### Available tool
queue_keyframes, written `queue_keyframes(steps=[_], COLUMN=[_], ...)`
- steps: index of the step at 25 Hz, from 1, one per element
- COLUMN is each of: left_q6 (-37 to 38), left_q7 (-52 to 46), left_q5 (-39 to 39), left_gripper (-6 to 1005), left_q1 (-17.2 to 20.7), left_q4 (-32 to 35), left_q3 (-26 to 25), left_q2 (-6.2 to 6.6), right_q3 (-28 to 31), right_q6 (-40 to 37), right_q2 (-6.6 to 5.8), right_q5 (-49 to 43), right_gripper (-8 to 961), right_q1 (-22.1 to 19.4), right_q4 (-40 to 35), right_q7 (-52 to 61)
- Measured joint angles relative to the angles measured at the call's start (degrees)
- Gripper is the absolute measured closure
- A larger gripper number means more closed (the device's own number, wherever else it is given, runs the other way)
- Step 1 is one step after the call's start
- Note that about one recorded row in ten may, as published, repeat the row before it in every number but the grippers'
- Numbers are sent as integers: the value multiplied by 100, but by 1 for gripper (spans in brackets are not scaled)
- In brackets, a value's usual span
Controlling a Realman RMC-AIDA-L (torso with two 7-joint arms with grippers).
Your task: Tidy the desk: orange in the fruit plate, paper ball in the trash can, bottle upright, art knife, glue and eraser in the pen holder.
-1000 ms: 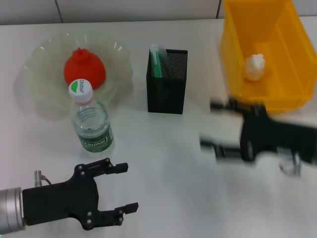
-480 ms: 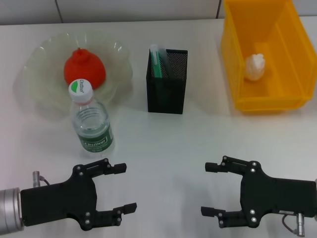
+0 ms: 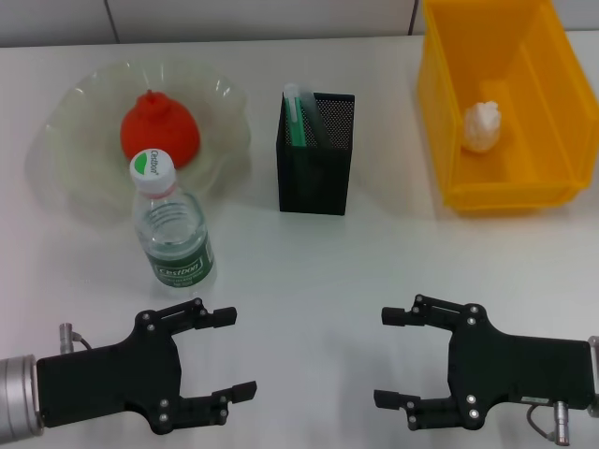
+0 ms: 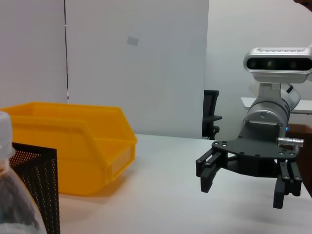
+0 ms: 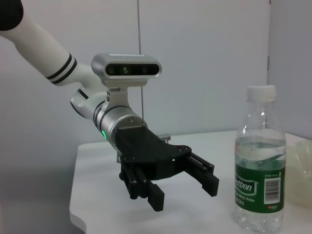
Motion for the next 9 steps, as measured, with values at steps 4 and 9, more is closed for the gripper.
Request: queue_keyframes(steps=[4, 9], left_q6=[11, 45], left_q7=[0, -6], left_q5=[0, 0], left_gripper=[197, 197], left_q1=[1, 30], left_q4=[0, -3], left_q3=[-3, -4], left_q2=[0, -3], right_q3=[6, 9], right_q6=[0, -7], right_q2=[5, 8], right_q5=[0, 1], right_gripper=[119, 119], right_q1=[22, 24], right_q4=[37, 40], right_q7=[0, 0])
